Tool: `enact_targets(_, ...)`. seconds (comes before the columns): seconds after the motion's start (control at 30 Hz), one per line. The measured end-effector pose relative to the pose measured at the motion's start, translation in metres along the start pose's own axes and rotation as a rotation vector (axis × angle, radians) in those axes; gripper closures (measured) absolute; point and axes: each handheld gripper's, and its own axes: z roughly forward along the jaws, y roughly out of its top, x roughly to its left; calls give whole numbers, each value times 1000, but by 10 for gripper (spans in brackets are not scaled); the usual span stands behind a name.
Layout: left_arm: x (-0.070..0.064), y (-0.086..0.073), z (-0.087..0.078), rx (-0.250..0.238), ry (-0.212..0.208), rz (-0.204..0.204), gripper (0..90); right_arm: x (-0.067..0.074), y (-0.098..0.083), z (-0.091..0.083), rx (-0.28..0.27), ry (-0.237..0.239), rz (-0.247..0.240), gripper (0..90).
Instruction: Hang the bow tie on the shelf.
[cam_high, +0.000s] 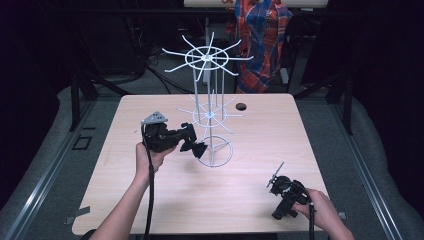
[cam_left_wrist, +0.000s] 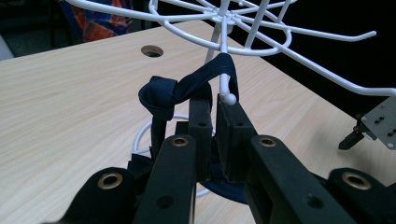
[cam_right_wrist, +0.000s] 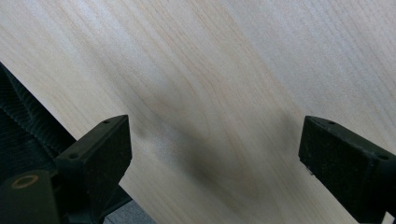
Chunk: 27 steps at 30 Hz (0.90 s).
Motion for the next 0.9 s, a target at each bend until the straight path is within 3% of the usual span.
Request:
enact_targets(0.4,-3,0,12,14,-4,4,791,-1,0,-1,5,-9,-6,93)
enact_targets(0.67,1,-2,4,67,26,-24,605,0,0,-1,1,-7,-4,93)
enact_targets(0.73,4,-4,1,83,46,-45,485,-1,-1,-1,-2,-9,-6,93)
enact_targets(0.9,7,-7,-8,93,55,-56,400,0,0,-1,-7,-8,-4,93)
